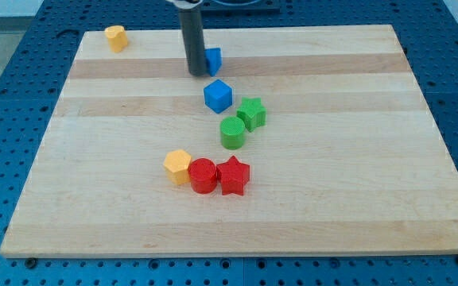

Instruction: Push blue triangle to the top center of the board

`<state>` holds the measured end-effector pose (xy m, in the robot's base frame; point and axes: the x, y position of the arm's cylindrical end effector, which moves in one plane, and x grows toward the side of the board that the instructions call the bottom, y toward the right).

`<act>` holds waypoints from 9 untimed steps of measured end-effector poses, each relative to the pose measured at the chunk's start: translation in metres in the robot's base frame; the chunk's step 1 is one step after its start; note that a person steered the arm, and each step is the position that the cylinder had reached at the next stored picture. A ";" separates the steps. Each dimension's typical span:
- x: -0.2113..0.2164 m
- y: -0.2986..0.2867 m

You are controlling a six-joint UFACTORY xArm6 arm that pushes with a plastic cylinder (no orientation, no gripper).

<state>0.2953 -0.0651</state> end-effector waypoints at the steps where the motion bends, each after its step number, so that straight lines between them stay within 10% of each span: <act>1: -0.033 0.003; 9: -0.042 0.033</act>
<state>0.2532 -0.0321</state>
